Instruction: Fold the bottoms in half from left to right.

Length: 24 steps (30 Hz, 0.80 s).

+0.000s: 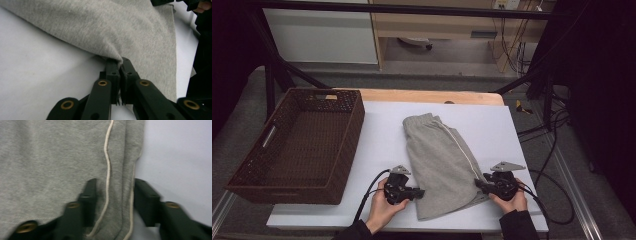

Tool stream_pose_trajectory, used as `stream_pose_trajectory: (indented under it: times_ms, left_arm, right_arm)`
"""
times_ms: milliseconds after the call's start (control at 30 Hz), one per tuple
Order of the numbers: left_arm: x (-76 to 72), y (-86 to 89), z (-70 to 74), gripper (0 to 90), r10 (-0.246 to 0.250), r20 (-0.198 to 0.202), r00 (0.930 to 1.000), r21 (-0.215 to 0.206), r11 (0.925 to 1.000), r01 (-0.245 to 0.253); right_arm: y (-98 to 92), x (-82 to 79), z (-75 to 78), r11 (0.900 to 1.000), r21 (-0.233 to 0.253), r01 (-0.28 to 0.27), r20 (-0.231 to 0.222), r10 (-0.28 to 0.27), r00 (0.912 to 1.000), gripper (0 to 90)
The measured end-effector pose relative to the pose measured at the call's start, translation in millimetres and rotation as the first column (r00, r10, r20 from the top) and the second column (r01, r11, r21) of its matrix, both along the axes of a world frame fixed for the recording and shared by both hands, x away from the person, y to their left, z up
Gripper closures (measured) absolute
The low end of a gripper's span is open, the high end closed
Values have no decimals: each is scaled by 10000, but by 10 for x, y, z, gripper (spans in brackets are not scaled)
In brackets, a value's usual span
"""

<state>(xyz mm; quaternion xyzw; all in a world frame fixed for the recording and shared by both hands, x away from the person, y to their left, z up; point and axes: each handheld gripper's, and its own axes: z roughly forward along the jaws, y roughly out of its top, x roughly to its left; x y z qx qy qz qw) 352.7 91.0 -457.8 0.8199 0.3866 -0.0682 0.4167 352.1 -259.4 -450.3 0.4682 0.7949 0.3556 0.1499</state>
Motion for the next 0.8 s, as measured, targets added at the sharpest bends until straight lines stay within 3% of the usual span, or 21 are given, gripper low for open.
stream_pose_trajectory:
  times_ms: [67, 167, 367, 567, 700, 800]
  left_arm:
    - [-10, 17, 22, 877, -24, 24, 10000, 81, 10000, 24]
    - [-14, 72, 71, 878, -100, 34, 9999, 179, 9998, 100]
    - [-39, 293, 197, 878, -121, 228, 9997, 608, 9981, 107]
    - [-54, 542, 220, 878, 46, 397, 9992, 937, 9956, -83]
    - [-58, 577, 197, 878, -84, 707, 9975, 1278, 9918, -7]
    - [-65, 589, 174, 876, -184, 932, 9955, 1275, 9918, 64]
  right_arm:
    - [9, -12, 13, 9997, 89, -244, -214, 246, 9995, 808]
    - [50, -41, 54, 9994, 96, -334, -348, 337, 9988, 823]
    - [196, -177, 88, 9959, 462, -781, -656, 810, 9946, 824]
    - [401, -314, 38, 9901, 906, -1068, -763, 1138, 9906, 821]
    - [504, -394, 22, 9902, 966, -1009, -744, 1083, 9913, 815]
    - [515, -401, 18, 9897, 858, -1146, -593, 1199, 9910, 764]
